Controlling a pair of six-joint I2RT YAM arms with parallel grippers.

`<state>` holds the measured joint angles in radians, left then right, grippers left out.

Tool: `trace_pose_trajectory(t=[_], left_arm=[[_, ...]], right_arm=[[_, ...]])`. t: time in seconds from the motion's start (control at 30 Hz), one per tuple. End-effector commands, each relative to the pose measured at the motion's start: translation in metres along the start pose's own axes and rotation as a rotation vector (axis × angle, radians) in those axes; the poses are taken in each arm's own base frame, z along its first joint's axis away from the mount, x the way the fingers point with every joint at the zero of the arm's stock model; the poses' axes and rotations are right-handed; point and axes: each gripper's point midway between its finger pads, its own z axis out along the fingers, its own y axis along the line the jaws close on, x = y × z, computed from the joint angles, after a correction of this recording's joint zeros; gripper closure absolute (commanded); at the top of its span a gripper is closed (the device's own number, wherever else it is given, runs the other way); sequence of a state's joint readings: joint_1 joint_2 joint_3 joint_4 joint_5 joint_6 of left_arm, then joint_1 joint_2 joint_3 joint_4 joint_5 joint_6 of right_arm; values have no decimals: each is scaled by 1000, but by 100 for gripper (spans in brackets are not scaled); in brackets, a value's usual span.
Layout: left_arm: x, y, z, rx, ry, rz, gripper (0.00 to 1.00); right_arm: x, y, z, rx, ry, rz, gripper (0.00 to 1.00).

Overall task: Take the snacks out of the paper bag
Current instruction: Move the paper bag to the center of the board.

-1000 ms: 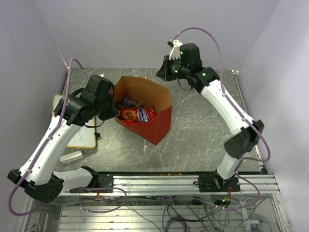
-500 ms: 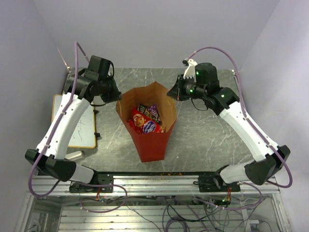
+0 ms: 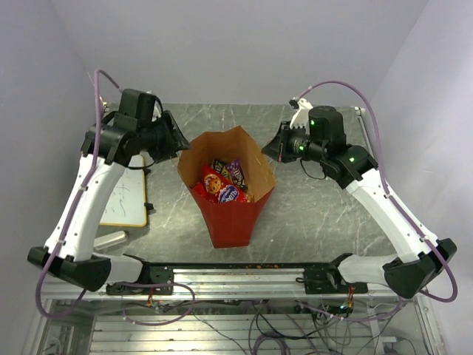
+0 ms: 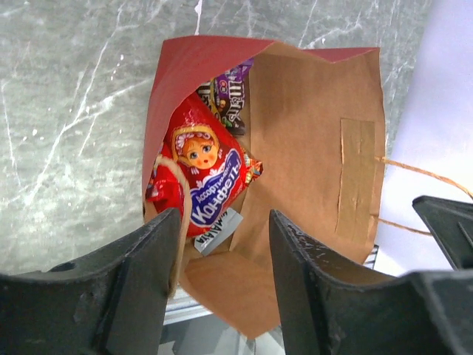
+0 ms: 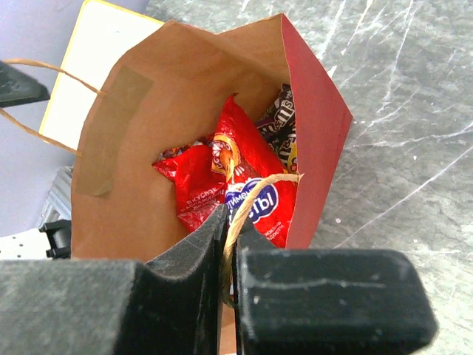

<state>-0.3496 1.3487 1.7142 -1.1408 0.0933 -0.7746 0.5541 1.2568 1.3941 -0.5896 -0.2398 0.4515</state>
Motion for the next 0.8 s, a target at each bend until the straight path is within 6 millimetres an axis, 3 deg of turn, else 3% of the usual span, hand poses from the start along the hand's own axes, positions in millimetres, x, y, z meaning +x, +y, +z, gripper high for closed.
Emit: trace_pose_trajectory(t=[0.0, 0.1, 0.23, 0.53, 0.67, 0.77], left_arm=[[6, 18, -15, -46, -29, -44, 36], [9, 20, -10, -51, -18, -76, 25], [9, 22, -4, -51, -29, -101, 26], [3, 23, 12, -55, -43, -90, 62], [-10, 18, 16, -68, -51, -44, 92], [-31, 9, 18, -62, -72, 0, 93]], right_arm=[[-6, 7, -9, -22, -29, -27, 93], [-2, 4, -7, -18, -32, -8, 92], [-4, 3, -6, -11, -63, 28, 91], [-22, 3, -7, 10, -98, -15, 90], [-34, 11, -3, -17, -116, -39, 89], [-36, 15, 3, -44, -118, -32, 89]])
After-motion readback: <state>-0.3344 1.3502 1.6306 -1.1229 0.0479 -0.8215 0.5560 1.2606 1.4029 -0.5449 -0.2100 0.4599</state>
